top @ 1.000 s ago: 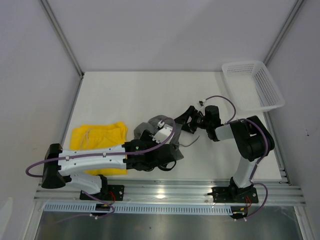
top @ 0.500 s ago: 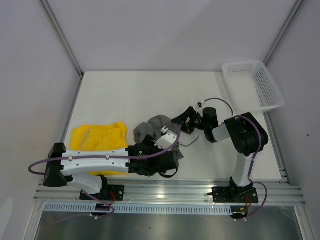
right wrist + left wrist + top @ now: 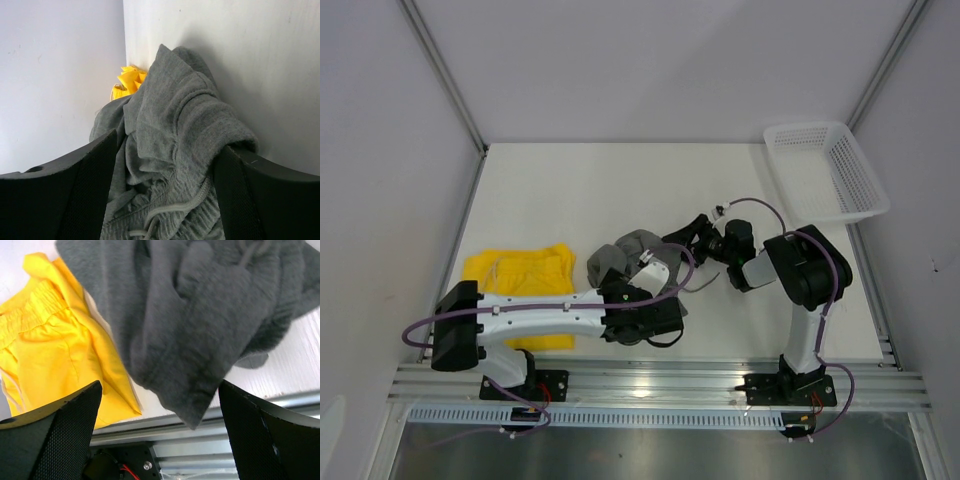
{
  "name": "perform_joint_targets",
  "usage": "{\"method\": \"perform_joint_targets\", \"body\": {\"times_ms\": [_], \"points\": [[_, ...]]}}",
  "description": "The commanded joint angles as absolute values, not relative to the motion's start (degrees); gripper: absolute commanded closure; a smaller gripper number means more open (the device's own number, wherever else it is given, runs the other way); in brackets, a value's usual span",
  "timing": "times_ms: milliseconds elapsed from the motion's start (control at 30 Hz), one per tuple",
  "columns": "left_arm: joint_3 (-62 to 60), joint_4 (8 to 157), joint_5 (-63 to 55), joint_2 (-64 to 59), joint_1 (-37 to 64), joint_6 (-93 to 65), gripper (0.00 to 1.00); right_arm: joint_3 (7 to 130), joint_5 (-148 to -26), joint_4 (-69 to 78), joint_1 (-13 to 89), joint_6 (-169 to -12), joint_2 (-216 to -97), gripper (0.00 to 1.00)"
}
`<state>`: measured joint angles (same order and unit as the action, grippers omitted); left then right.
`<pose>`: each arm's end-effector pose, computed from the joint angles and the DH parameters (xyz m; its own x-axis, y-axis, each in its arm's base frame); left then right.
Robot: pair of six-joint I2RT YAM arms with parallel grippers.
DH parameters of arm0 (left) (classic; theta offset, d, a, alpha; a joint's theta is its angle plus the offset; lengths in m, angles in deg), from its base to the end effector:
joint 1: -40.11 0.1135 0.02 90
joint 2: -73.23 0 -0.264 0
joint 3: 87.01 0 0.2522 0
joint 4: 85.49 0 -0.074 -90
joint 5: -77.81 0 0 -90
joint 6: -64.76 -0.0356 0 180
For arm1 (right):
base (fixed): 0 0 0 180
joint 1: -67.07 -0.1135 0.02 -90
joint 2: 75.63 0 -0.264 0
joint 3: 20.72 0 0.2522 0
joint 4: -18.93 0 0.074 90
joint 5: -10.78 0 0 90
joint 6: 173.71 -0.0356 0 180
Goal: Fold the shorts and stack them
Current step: Flatten the shorts out
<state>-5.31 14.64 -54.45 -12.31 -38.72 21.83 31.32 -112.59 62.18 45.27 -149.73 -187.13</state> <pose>0.0743 -0.2525 0.2601 -0.6523 0.5063 -0.5641 0.3438 0.8609 0.3751 0.3126 0.1461 0.1130 -0.8368 0.4871 -0.2500 -0.0885 0.3301 0.9398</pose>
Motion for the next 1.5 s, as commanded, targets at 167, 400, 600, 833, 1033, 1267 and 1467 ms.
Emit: {"method": "perform_joint_targets", "body": {"times_ms": [167,400,600,833,1033,1267,1467], "points": [[-4.70,15.69,-59.74,-9.74,-36.01,28.65,0.01,30.74,-109.46,70.91,43.16,-151.03,-188.30,0.27],[-4.43,14.82,-58.95,-12.91,-35.57,30.40,0.02,30.66,-109.11,70.74,42.98,-150.51,-187.95,0.27],[-3.30,15.45,-58.41,-10.09,-35.65,29.43,0.02,30.74,-109.28,70.38,42.90,-149.36,-187.86,0.27],[-0.83,12.46,-60.35,-11.06,-35.22,32.06,0.02,30.74,-109.28,70.38,42.90,-149.01,-187.60,0.27],[-2.32,15.70,-58.69,-8.87,-34.16,30.14,0.01,30.57,-109.37,70.47,42.90,-148.83,-187.34,0.26],[-6.01,12.46,-58.77,-11.85,-33.81,35.40,0.02,30.13,-108.14,71.26,42.72,-149.18,-186.63,0.26],[-11.73,7.36,-59.65,-11.76,-35.56,44.98,0.05,29.42,-106.65,78.81,42.19,-151.90,-188.39,0.26]]}}
